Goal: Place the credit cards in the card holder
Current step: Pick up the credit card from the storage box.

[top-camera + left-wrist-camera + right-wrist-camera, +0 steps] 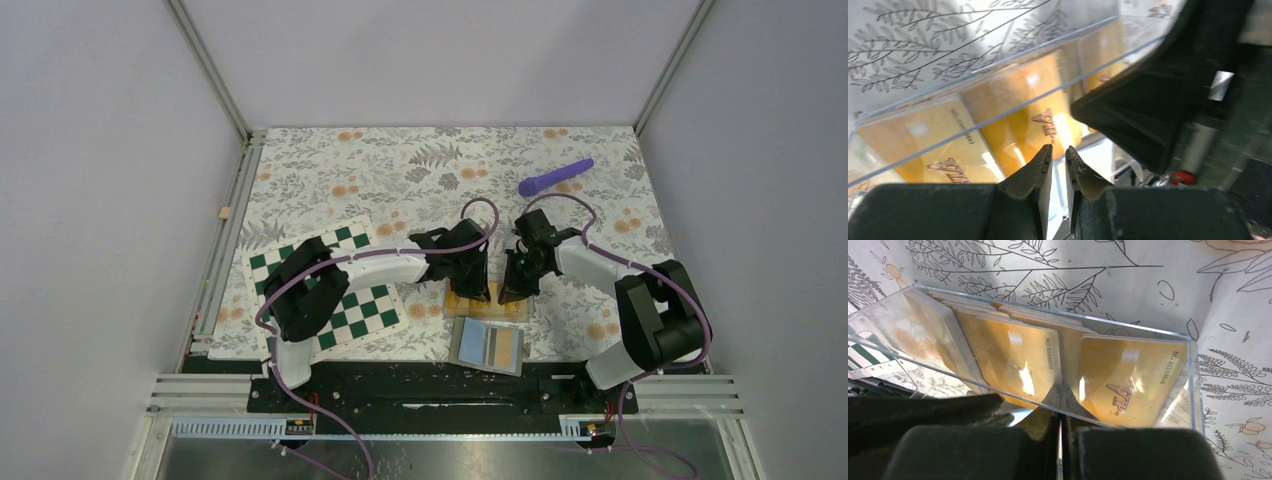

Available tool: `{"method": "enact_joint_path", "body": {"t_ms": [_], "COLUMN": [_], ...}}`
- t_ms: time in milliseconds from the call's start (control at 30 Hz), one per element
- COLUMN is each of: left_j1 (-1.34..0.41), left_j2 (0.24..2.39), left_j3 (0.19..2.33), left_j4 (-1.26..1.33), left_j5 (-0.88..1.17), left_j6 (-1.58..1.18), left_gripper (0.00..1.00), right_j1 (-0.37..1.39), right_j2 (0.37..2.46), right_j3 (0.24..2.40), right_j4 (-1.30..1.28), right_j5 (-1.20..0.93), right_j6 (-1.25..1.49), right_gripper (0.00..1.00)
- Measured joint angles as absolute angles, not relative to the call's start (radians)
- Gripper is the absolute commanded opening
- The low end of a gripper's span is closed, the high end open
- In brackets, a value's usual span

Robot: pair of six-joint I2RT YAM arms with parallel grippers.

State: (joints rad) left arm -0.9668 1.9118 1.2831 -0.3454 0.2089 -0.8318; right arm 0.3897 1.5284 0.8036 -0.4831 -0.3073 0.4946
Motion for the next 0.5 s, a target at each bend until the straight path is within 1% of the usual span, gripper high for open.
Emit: {"method": "enact_joint_path", "body": {"t_ms": [33, 100, 133, 267, 367, 400, 433, 467, 500], "left_j1": [-0.966, -0.966, -0.966, -0.96, -0.952, -0.949, -0.945, -0.94, -0.934], "left_j2": [1.901, 1.885, 1.878, 1.862, 1.846, 1.84, 1.833, 1.825, 1.818], "left_j3": [1.278, 1.274, 1.273, 1.273, 1.264, 1.261, 1.256, 1.251, 1.246], "left_j4": [-0.329, -0.299, -0.285, -0.26, -0.27, -0.273, -0.281, -0.287, -0.295], "left_j5": [0.216, 0.228, 0.233, 0.239, 0.23, 0.226, 0.219, 0.212, 0.205], "left_j6": [-0.836, -0.839, -0.84, -0.843, -0.844, -0.846, -0.846, -0.846, -0.846], "left_gripper": [0.16, 0.16, 0.16, 0.18, 0.2, 0.2, 0.2, 0.2, 0.2], "right_j1": [0.39, 0.39, 0.39, 0.39, 0.39, 0.39, 0.39, 0.39, 0.39], "right_j2": [1.528, 1.527, 1.525, 1.515, 1.496, 1.488, 1.481, 1.473, 1.468], "right_j3": [0.804, 0.804, 0.804, 0.804, 0.805, 0.805, 0.806, 0.809, 0.812], "right_j4": [-0.483, -0.484, -0.485, -0.49, -0.495, -0.497, -0.503, -0.511, -0.517], "right_j5": [-0.307, -0.308, -0.308, -0.308, -0.308, -0.307, -0.306, -0.305, -0.304], "right_j6": [0.495, 0.495, 0.494, 0.492, 0.488, 0.487, 0.484, 0.482, 0.479], "right_gripper": [0.01, 0.07, 0.13, 0.39, 0.51, 0.54, 0.55, 0.54, 0.5]}}
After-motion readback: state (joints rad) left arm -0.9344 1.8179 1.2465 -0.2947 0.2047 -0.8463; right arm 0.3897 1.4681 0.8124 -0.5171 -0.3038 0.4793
